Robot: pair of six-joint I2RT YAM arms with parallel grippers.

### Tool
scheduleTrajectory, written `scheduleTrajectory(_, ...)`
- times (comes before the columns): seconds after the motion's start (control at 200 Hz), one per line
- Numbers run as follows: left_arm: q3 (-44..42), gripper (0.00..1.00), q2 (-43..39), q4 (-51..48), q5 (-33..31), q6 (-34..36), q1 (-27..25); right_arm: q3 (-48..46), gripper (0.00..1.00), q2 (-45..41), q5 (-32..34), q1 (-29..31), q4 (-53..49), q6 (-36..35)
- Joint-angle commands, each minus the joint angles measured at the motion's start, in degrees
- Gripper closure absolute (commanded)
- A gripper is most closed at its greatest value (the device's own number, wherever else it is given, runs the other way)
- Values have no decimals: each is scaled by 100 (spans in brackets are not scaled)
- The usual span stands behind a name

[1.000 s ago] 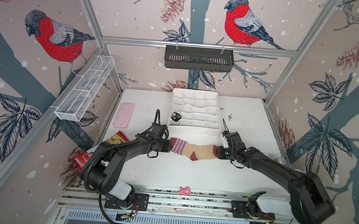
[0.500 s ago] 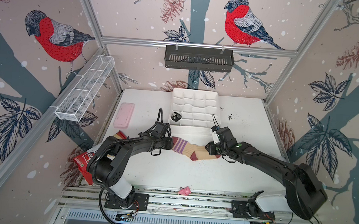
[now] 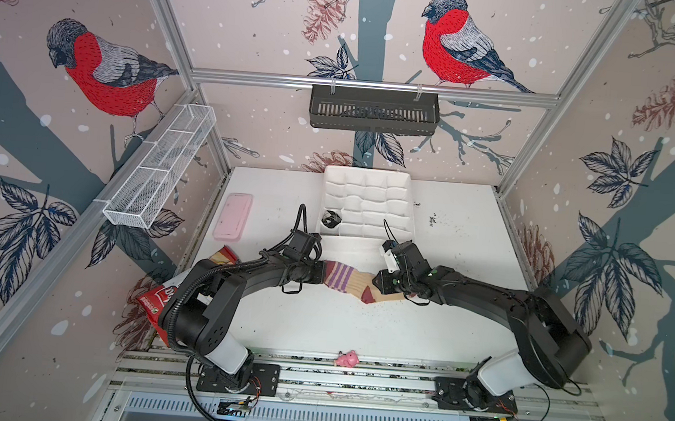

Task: Roll the socks
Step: 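Fold the beige sock cuff toward the toe with the left gripper while the right holds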

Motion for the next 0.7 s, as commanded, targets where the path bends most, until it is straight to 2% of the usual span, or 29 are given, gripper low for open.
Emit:
scheduleTrajectory(0.0, 86, 95, -55, -241, 64, 157, -66, 38, 79, 172, -338, 43, 345, 117)
scheduleTrajectory(0.175, 94, 95, -35, -417, -29, 159, -200, 66, 79, 292, -421, 172, 419, 155)
scheduleTrajectory(0.265, 29, 92, -93, -491, -99, 140, -238, 62, 79, 283, -429, 212, 418, 140)
scheduleTrajectory(0.4, -34, 95, -320, -498, -93, 96, -288, 51, 79, 349, -413, 231, 370, 121)
scheduleTrajectory(0.505, 134, 100, -393, -681, -118, 169, -389, 18, 80, 372, -444, 232, 392, 154)
scheduleTrajectory(0.695, 630, 100, -161, -1231, -411, 366, -751, -91, 80, 225, -494, 237, 471, 201)
